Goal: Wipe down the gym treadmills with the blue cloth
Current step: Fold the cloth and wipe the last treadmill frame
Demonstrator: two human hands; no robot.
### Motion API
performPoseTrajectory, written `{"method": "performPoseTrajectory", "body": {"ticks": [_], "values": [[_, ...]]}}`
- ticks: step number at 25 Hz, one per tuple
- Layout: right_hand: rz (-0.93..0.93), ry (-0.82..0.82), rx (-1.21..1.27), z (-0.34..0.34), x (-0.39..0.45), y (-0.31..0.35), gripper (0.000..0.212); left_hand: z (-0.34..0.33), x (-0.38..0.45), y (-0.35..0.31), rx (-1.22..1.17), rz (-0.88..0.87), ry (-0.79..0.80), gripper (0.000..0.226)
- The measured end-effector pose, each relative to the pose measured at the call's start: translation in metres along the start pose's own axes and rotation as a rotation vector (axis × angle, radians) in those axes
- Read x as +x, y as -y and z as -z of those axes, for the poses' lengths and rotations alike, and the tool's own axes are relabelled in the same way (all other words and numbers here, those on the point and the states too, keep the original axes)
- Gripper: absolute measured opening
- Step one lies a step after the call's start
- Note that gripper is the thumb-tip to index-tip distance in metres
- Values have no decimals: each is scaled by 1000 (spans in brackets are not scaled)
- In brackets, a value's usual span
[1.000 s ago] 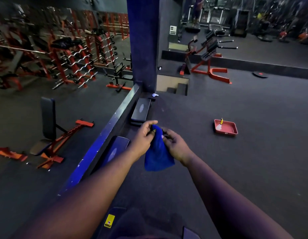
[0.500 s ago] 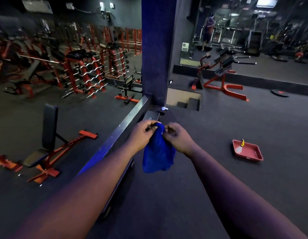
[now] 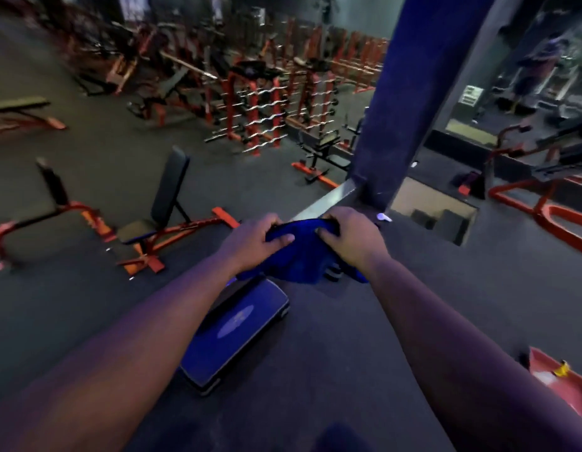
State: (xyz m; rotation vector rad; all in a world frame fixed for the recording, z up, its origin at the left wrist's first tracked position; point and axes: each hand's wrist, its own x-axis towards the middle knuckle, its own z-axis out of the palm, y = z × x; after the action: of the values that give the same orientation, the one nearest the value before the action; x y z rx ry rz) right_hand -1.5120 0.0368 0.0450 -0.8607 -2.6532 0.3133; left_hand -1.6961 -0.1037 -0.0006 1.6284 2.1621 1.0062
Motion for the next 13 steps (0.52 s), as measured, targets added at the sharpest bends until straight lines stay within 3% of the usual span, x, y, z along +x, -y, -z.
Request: {"method": "performPoseTrajectory", "body": {"ticks": [5,7,9,11,13], "values": [[50,169,-54,-56,78,13,42,29,-16,77,340,249,62,37],[111,289,-84,-84,112,22,49,39,-31,101,362,405,23,46],[252,473,-196,-115,146,31,57,52,-52,122,298,606,-127,51],[405,645,-300,-145,171,40,54,58,-75,134,236,811,-321,37],[514,804,-162,-176,181,58,46,51,-101,137,199,988,-529,35]]}}
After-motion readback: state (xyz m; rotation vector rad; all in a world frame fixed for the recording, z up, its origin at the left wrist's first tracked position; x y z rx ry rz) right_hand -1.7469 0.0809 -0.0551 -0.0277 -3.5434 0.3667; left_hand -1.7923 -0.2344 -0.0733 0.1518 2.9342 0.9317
